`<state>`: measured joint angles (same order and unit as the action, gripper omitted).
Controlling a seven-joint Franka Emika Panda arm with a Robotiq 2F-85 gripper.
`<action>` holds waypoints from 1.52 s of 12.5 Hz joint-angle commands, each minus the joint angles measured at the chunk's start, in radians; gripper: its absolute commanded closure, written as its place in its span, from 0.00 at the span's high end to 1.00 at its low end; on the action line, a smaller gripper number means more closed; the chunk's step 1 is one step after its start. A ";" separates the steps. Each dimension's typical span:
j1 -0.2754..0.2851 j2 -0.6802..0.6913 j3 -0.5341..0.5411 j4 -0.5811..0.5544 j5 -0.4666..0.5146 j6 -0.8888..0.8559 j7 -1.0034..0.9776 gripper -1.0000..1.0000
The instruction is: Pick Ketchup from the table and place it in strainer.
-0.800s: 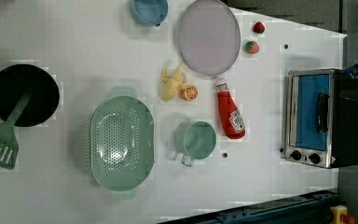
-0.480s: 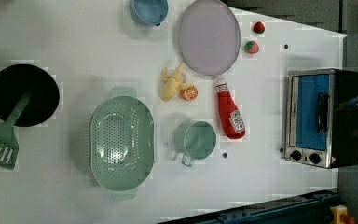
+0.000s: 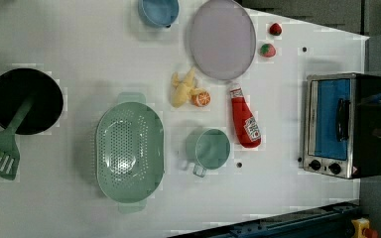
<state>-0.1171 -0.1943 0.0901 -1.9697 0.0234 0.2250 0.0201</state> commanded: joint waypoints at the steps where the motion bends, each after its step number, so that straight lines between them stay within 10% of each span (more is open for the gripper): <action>1: -0.008 0.090 0.025 -0.111 -0.002 0.083 -0.182 1.00; 9: -0.008 0.144 0.034 -0.385 -0.011 0.414 -0.934 1.00; 19: -0.006 0.424 0.041 -0.455 -0.117 0.811 -0.969 1.00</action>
<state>-0.1271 0.2335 0.1246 -2.4160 -0.0611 1.0010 -0.9038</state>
